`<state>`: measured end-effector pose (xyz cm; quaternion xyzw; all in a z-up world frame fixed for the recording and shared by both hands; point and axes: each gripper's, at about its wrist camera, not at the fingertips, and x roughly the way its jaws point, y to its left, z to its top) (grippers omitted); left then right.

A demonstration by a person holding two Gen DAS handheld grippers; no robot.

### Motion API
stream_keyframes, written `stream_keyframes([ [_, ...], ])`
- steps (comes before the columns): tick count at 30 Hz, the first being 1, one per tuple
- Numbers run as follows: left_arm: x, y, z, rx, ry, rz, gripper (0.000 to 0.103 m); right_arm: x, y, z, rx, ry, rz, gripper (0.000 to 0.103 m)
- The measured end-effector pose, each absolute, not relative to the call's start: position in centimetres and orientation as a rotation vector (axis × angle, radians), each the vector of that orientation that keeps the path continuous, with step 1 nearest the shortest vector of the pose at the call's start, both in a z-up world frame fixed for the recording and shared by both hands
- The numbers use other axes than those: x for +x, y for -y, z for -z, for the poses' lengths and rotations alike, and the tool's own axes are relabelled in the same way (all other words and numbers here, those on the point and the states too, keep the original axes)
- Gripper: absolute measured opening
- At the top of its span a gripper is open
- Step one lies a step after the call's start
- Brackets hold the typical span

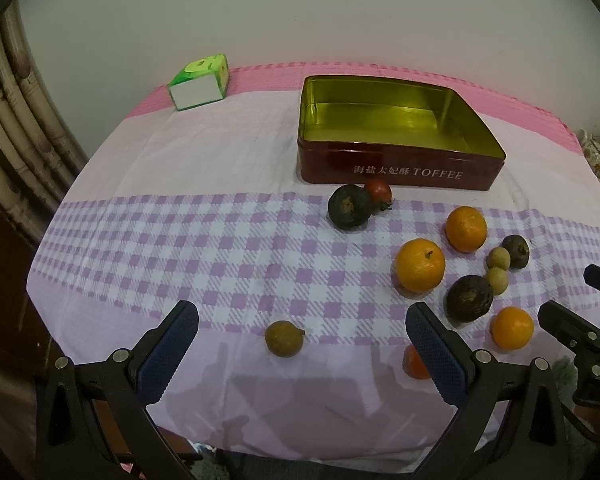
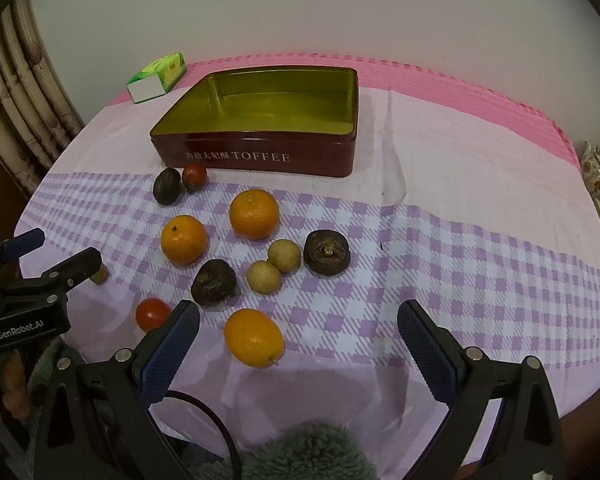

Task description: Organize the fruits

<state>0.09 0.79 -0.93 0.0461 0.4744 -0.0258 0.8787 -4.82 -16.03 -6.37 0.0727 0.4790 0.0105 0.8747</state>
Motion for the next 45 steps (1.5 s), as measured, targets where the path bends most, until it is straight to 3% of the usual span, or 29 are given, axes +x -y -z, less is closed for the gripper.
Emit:
stream_keyframes([
  [22, 0.0, -0.6, 1.3, 0.105, -0.999, 0.056, 0.103, -4.7, 16.1, 6.9, 0.142, -1.024, -0.022, 0.098],
  [45, 0.3, -1.1, 1.5, 0.094, -1.023, 0.058, 0.103, -4.6, 16.4, 7.5, 0.157, -1.055, -0.032, 0.089],
])
